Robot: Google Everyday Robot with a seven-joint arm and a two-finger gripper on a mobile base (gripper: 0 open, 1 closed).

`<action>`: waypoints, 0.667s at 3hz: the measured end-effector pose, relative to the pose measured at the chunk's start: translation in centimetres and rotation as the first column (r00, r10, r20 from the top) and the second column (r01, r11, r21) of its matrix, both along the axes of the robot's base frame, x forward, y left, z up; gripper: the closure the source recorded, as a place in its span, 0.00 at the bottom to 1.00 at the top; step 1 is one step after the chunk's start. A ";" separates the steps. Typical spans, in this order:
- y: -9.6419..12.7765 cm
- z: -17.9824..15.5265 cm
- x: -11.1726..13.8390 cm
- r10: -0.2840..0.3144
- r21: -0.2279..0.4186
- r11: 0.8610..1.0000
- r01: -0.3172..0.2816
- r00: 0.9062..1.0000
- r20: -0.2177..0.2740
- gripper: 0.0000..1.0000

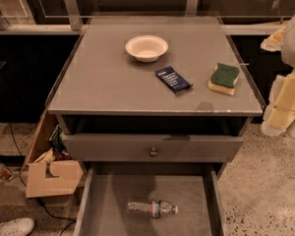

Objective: Pick water bottle from middle drawer and place on counter

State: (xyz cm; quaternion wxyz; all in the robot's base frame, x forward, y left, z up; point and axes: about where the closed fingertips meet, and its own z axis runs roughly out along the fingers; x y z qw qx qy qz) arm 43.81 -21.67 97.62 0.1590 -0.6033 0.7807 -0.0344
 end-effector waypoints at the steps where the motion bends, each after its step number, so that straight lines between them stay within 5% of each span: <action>1: 0.0 0.0 0.0 0.000 0.000 1.000 0.000 1.000 0.000 0.00; 2: 0.7 -0.7 0.1 0.013 0.002 1.000 -0.013 1.000 0.022 0.00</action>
Offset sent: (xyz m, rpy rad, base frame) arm 0.0021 0.0198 -0.0245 0.0046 -0.0465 0.0406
